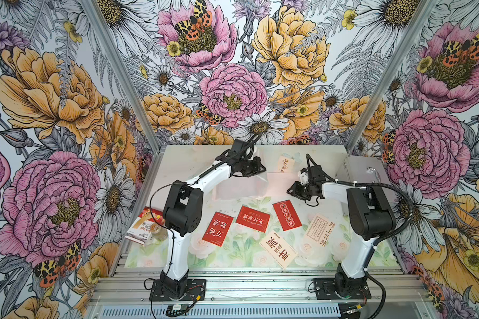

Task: Place the photos into the photo albums
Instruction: Turn the page of the photo album at the center of the board.

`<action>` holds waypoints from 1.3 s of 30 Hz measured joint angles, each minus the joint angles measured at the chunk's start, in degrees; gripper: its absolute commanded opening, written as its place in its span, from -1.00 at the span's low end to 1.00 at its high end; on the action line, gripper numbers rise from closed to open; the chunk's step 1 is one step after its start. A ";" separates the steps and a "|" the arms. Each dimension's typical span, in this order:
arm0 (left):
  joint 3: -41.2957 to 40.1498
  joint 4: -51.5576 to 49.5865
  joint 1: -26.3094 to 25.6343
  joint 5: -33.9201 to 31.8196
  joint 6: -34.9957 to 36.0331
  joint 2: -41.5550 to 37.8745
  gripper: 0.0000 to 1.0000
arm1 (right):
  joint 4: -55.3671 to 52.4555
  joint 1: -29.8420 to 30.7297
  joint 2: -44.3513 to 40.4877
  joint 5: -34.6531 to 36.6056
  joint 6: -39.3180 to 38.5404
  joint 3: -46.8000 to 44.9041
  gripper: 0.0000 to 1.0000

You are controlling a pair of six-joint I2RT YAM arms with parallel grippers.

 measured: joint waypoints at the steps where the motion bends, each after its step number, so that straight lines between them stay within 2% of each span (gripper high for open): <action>1: 1.70 -0.04 -0.87 0.00 -0.42 1.46 -0.42 | 0.04 0.00 0.00 0.00 0.02 -0.02 -0.39; 3: 5.31 0.00 -2.47 0.04 -1.51 4.61 -0.18 | 0.50 0.00 -0.28 0.00 0.02 -0.46 -0.38; 7: 11.78 0.04 -5.20 0.28 -2.97 10.38 0.14 | 0.11 0.00 -2.64 0.44 0.04 -3.02 -0.39; 10: 14.05 -0.04 -6.69 0.39 -3.34 12.31 0.27 | -1.97 -0.17 -5.70 1.16 0.09 -5.57 -0.40; 16: 14.25 0.00 -6.84 0.20 -3.02 11.02 0.30 | -5.16 -0.55 -12.70 3.15 0.28 -7.15 -0.40; 18: 11.10 0.04 -5.99 -0.28 -2.36 8.20 0.28 | -5.70 -0.57 -14.75 3.67 0.31 -7.17 -0.40; 22: -0.31 0.07 -2.36 -2.78 -0.04 -2.14 0.27 | -6.62 -0.66 -17.11 4.17 0.31 -7.06 -0.40; 29: -23.56 0.96 10.32 -8.17 4.33 -19.80 0.27 | -8.31 0.50 -16.48 5.62 0.52 -5.31 -0.40; 34: -33.68 0.48 18.53 -10.25 6.25 -22.40 0.27 | -8.46 2.82 -10.80 7.13 0.44 0.00 -0.40; 39: -35.50 -0.13 19.47 -10.51 8.20 -19.80 0.23 | -8.28 4.04 -3.76 9.51 -0.17 4.15 -0.40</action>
